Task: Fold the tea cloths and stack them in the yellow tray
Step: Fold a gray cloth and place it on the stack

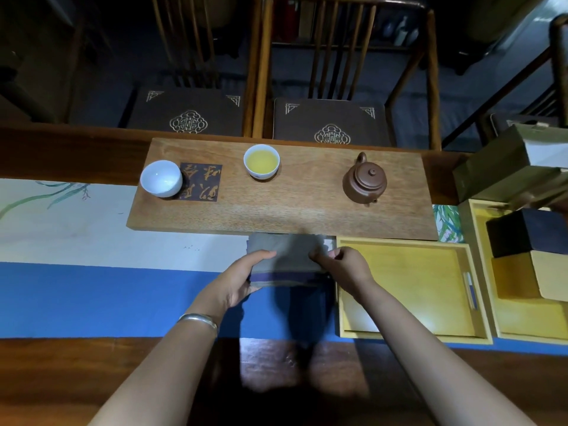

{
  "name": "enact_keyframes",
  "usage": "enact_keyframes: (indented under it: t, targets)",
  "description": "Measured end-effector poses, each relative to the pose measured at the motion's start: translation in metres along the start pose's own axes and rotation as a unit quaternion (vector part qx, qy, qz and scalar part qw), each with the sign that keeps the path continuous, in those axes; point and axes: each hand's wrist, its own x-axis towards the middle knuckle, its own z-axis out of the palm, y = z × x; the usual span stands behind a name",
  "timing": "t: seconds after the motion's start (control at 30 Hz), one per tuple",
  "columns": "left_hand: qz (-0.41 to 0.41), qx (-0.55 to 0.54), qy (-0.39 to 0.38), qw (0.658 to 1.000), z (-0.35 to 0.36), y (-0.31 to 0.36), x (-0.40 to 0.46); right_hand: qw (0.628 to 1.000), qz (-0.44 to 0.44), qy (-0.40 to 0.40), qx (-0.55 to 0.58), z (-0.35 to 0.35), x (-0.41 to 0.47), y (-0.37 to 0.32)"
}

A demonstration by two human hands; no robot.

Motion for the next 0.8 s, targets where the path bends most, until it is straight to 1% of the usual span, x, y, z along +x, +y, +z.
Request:
enact_keyframes:
  t: [0.07,0.17,0.23,0.3,0.43,0.5,0.57,0.67,0.8]
  targets:
    - [-0.012,-0.023,-0.009,1.0,-0.014,-0.011,-0.007,0.999,0.007,-0.039,0.034,0.009,-0.008,-0.002]
    - [-0.026,-0.067,-0.022,0.997,-0.037,-0.031,-0.021,0.987,0.056,-0.104,0.113,0.027,-0.02,0.0]
    - [-0.029,-0.104,-0.016,0.994,-0.051,-0.047,-0.027,0.977,0.075,-0.154,0.128,0.038,-0.028,0.003]
    - [-0.03,-0.133,-0.017,0.991,-0.061,-0.061,-0.033,0.971,0.088,-0.176,0.139,0.049,-0.034,0.006]
    - [-0.018,-0.175,-0.04,0.984,-0.075,-0.076,-0.044,0.963,0.135,-0.189,0.136,0.065,-0.047,0.006]
    - [-0.017,-0.18,-0.058,0.982,-0.079,-0.078,-0.049,0.957,0.156,-0.187,0.16,0.07,-0.052,0.006]
    - [-0.014,-0.175,-0.074,0.982,-0.081,-0.075,-0.054,0.954,0.153,-0.186,0.176,0.07,-0.061,0.005]
    - [-0.02,-0.146,-0.091,0.985,-0.082,-0.065,-0.061,0.953,0.15,-0.191,0.181,0.067,-0.078,0.004]
    - [-0.027,-0.073,-0.12,0.99,-0.07,-0.047,-0.073,0.95,0.156,-0.143,0.229,0.06,-0.097,0.008]
